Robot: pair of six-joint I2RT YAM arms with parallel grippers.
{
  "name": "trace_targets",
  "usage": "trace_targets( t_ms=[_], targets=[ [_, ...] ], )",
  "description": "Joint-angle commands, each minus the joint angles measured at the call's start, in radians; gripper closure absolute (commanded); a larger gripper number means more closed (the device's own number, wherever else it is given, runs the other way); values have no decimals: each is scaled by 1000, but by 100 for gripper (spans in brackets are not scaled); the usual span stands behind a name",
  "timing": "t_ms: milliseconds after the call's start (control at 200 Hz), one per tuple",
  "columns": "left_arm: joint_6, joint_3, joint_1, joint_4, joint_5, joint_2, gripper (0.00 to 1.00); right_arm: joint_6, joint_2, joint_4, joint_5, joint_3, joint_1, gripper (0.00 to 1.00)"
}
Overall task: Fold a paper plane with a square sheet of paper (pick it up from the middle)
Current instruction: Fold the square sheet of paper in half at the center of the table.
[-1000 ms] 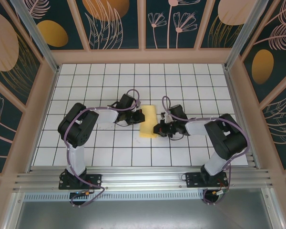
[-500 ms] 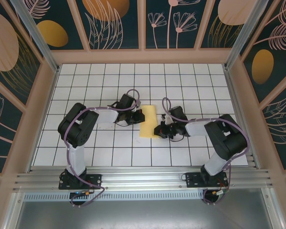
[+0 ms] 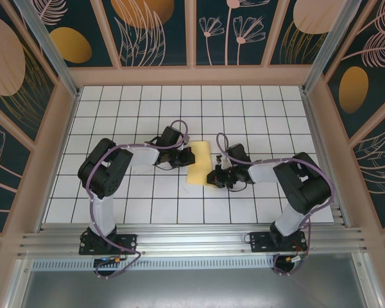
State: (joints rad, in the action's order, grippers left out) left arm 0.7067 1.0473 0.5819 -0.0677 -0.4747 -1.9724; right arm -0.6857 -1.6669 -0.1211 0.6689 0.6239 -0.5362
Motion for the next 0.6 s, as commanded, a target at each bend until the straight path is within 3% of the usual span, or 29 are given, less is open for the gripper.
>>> trace_targets(
  t_ms=[0, 155, 595],
  targets=[
    [-32, -22, 5, 98, 55, -51, 100, 40, 57, 92, -73, 88, 2, 100],
    [-42, -26, 4, 106, 59, -48, 100, 58, 67, 79, -81, 134, 42, 100],
    [-40, -22, 5, 99, 52, -61, 100, 83, -148, -22, -26, 202, 114, 100]
  ],
)
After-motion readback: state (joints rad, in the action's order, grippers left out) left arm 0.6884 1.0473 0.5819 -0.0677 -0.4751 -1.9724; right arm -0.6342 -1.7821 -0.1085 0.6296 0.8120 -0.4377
